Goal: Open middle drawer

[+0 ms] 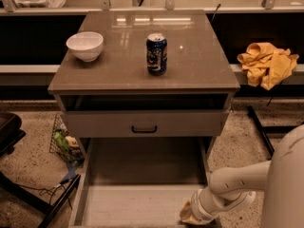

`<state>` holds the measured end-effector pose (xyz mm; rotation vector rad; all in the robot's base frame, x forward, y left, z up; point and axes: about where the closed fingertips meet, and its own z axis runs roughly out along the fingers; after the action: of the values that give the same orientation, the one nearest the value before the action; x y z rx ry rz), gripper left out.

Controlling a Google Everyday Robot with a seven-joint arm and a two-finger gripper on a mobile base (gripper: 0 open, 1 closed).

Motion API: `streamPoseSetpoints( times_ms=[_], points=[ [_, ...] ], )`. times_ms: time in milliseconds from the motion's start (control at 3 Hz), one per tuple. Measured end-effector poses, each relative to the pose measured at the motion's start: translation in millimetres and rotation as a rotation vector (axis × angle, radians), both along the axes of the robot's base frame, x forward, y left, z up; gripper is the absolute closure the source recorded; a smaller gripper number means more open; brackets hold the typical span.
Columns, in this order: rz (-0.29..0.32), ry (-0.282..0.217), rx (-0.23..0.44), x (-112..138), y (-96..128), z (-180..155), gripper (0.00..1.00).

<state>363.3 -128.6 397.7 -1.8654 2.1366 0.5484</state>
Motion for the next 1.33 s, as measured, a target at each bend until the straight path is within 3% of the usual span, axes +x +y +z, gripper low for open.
streamPoseSetpoints(
  times_ms=[1000,1333],
  points=[
    [0.004,0.005,0.001,-2.0,1.6,-1.3,0.05],
    [0.005,0.006,0.002,-1.8,2.1,-1.6,0.00]
  ],
)
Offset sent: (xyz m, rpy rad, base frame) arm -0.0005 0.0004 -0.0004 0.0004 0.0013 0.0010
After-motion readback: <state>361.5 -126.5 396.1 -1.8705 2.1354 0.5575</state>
